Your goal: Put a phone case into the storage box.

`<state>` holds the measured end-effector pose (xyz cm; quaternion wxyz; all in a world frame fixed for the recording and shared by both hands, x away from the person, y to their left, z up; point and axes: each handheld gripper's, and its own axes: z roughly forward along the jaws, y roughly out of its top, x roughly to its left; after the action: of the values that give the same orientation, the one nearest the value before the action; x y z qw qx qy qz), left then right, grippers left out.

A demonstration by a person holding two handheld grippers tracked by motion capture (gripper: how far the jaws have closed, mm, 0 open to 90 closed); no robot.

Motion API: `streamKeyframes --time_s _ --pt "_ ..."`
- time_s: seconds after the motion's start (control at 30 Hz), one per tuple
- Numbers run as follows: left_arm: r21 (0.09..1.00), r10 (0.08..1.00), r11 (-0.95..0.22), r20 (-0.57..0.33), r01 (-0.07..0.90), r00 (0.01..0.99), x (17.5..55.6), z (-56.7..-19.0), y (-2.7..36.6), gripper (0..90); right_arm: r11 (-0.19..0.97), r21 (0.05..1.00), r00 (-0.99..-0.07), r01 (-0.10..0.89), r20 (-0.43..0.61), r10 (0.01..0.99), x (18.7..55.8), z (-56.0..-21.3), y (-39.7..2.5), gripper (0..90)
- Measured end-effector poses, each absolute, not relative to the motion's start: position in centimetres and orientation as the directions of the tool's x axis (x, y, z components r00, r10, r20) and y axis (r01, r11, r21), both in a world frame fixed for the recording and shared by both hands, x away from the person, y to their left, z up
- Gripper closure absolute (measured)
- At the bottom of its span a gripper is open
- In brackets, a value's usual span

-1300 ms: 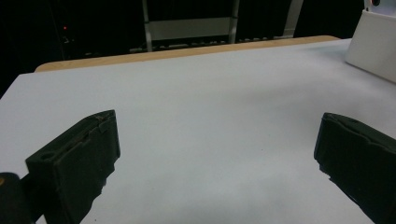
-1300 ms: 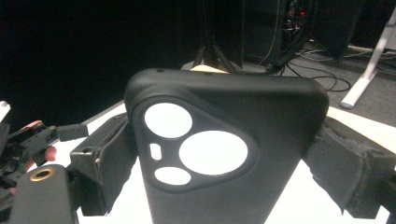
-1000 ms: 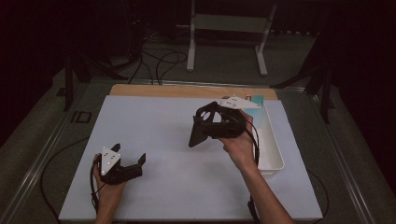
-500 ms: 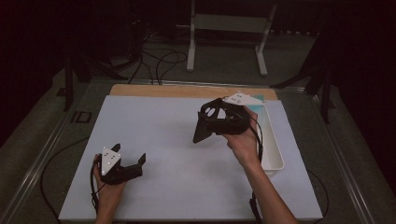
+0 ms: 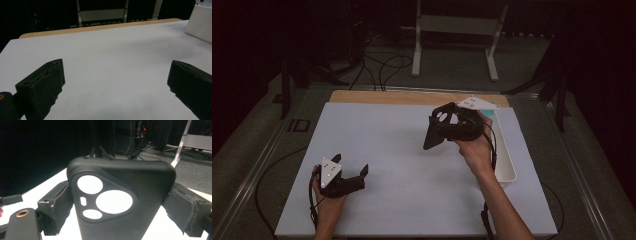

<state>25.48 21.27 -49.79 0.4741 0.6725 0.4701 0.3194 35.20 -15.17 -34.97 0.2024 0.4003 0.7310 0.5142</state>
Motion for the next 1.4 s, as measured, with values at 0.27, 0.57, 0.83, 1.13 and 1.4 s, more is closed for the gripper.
streamKeyframes --time_s 0.27,0.57,0.83,1.13,1.4 --pt "0.938 0.935 -0.107 -0.017 0.329 0.354 25.5 -49.8 21.2 1.5 0.147 0.914 -0.585 0.379 0.114 0.803 35.7 -35.0 -15.6 13.3" --pt "0.938 0.934 -0.107 -0.018 0.33 0.356 25.5 -49.8 21.3 1.5 0.143 0.91 -0.569 0.389 0.115 0.815 36.4 -35.3 -16.0 13.3" --pt "0.939 0.935 -0.104 -0.02 0.329 0.354 25.5 -49.8 21.3 1.5 0.139 0.91 -0.551 0.391 0.111 0.827 36.9 -35.4 -16.4 13.3" --pt "0.938 0.935 -0.106 -0.019 0.331 0.354 25.5 -49.8 21.3 1.5 0.13 0.91 -0.537 0.394 0.113 0.836 37.2 -35.4 -16.8 13.3" --pt "0.938 0.935 -0.105 -0.019 0.33 0.353 25.5 -49.8 21.3 1.5 0.118 0.909 -0.522 0.399 0.119 0.845 37.6 -35.4 -17.2 13.3"
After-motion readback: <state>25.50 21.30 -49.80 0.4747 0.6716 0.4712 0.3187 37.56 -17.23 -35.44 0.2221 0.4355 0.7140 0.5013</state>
